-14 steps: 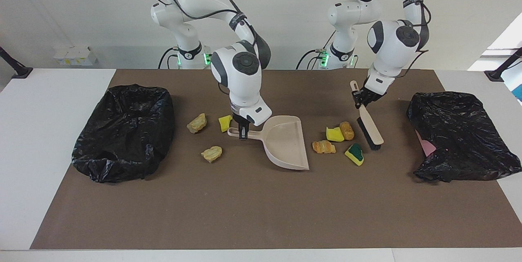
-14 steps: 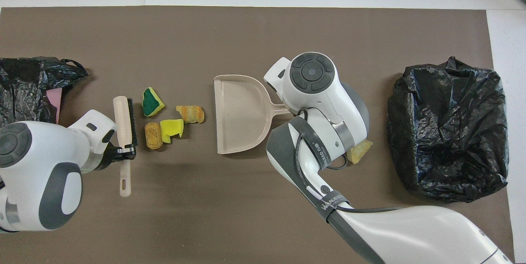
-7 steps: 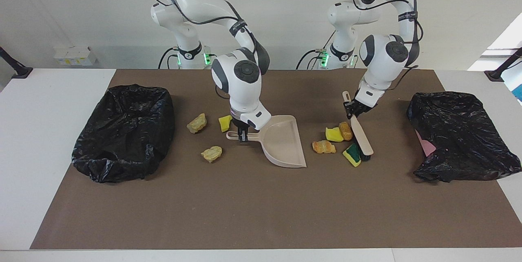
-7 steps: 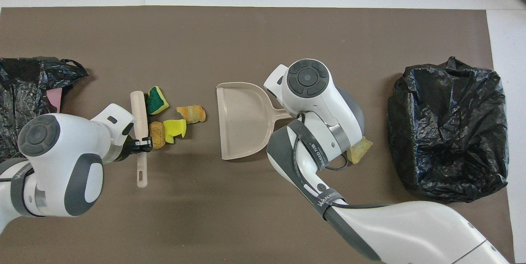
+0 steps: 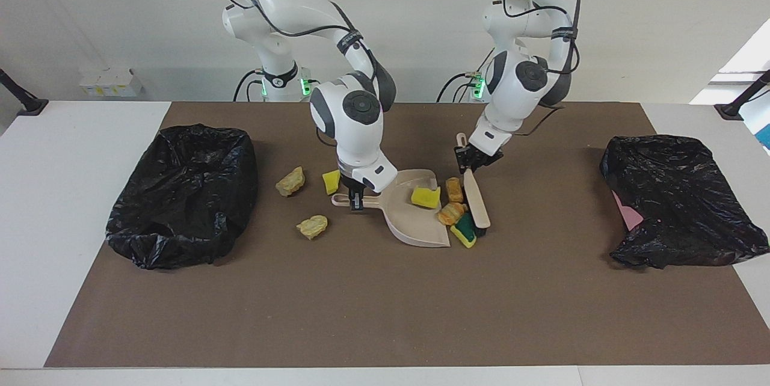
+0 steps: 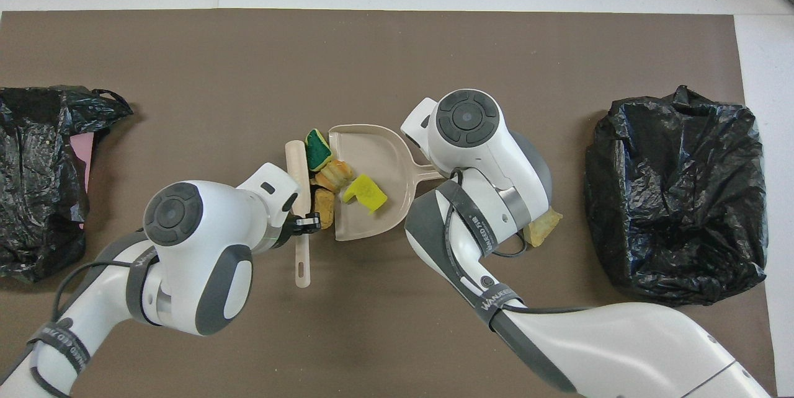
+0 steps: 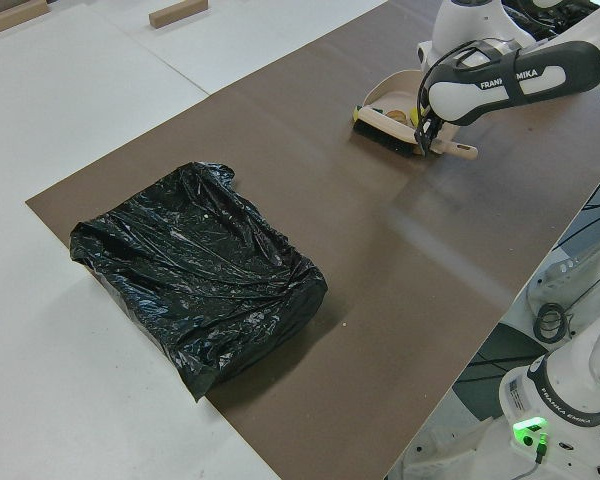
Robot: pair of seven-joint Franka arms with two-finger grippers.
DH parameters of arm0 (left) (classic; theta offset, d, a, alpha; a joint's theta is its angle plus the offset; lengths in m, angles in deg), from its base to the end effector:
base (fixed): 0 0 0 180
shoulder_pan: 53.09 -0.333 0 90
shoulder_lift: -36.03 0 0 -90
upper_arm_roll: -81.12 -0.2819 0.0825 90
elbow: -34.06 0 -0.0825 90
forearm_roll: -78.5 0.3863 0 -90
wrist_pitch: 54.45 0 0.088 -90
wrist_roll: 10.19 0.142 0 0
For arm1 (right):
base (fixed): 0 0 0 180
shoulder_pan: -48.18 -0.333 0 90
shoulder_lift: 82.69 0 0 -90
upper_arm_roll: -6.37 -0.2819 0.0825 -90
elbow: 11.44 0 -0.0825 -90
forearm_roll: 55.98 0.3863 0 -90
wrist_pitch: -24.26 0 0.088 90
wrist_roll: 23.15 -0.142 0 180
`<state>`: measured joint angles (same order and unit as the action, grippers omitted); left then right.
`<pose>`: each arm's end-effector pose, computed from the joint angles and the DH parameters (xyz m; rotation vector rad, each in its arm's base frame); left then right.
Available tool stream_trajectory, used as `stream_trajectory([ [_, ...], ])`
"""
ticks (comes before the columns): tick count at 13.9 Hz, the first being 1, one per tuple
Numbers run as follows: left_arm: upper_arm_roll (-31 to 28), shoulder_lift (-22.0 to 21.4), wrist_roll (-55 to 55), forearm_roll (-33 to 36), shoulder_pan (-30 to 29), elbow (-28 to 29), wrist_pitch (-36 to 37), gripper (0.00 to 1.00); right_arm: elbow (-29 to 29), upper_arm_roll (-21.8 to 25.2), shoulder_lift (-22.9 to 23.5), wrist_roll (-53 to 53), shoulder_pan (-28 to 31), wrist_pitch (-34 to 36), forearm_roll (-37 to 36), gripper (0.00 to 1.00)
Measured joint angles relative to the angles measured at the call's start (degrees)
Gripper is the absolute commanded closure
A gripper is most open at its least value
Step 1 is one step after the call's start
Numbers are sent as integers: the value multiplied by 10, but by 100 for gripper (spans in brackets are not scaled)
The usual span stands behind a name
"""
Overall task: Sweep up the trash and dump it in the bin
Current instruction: 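Sweep the sponge pieces into the dustpan with the left gripper's brush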
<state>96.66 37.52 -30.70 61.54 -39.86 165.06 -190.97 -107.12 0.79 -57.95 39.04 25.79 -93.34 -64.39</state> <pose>0.4590 -0.2636 0.2788 2.9127 0.0940 -0.0399 0.5809 0.2901 0.2854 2.0978 2.2410 -0.1074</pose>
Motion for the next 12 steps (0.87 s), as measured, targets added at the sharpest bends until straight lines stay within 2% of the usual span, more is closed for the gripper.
stream_trajectory([
  [5,1,15,-39,-27,55,-51,-3,100,-1,0,-1,0,0,0,0,100],
  [9,-10,13,-54,-23,51,-72,17,100,-2,0,-1,0,0,0,0,100],
  [12,-21,-10,-55,11,19,-78,91,100,-2,0,-1,0,0,0,0,100],
])
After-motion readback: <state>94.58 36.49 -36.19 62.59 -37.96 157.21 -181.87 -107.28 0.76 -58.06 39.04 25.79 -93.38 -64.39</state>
